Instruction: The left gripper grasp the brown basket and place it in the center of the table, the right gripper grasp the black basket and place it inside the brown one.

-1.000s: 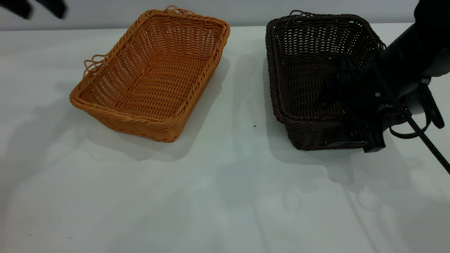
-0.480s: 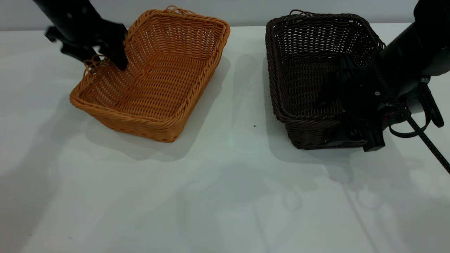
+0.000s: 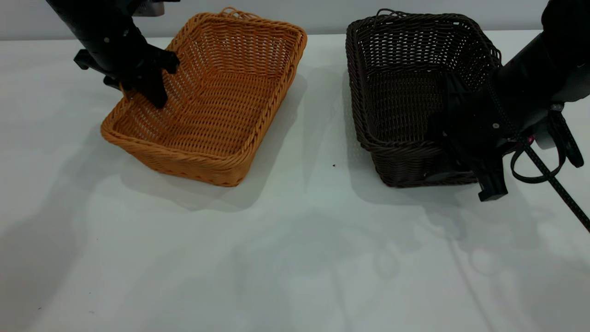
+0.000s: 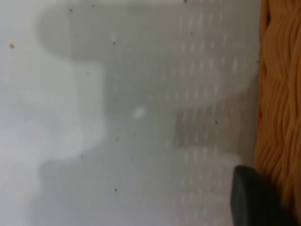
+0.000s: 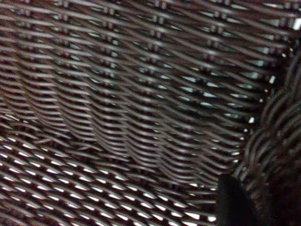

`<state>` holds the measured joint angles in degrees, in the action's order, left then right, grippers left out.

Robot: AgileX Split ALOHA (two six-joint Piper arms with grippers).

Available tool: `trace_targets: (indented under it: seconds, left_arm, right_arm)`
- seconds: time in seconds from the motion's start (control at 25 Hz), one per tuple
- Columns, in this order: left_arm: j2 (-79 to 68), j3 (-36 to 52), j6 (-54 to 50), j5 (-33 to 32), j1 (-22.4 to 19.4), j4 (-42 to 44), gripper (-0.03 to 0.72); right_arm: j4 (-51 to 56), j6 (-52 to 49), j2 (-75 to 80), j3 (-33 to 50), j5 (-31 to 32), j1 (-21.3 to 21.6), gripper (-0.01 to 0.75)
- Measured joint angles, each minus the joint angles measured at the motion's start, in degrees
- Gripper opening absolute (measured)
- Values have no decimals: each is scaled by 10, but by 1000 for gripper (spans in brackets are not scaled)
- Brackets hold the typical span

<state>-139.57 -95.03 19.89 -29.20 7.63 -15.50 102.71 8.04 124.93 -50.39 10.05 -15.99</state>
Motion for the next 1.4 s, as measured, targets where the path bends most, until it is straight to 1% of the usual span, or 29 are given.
trace_targets:
  seconds: [0.04, 0.12, 0.28, 0.36, 0.52, 0.6, 0.72, 0.84, 0.92, 1.0, 1.16, 1.4]
  left_arm:
    - [0, 0, 1, 0, 0, -1, 95]
    - [0, -1, 14, 1, 0, -3, 82]
    - [0, -1, 82, -6, 0, -5, 81]
    - [0, -2, 118, -10, 1, -5, 81]
    - [0, -4, 201, -13, 11, -6, 82]
    - [0, -4, 248, -15, 19, -6, 82]
    - [0, -4, 328, -14, 43, -6, 84]
    - [0, -4, 421, -7, 80, -8, 84]
    - [0, -4, 480, -1, 110, -8, 84]
    - [0, -4, 535, 5, 135, -8, 84]
    - [0, -4, 591, 14, 172, -5, 84]
    - [-5, -4, 598, 23, 178, -14, 84]
  right_arm:
    - [2, -1, 0, -1, 0, 0, 134]
    - [4, 4, -1, -1, 0, 2, 94]
    - [-1, 51, -16, 0, 15, 21, 87]
    - [-2, 91, -40, 0, 18, 44, 87]
    - [-29, 152, -95, 0, 43, 111, 87]
    - [-73, 167, -114, -8, 75, 149, 86]
    - [-186, 162, -127, -44, 167, 206, 86]
    - [-315, 129, -129, -98, 292, 237, 86]
    - [-390, 112, -131, -135, 357, 248, 86]
    - [-434, 103, -131, -173, 408, 252, 86]
    - [-460, 101, -131, -223, 447, 254, 86]
    - [-464, 90, -131, -238, 457, 255, 85]
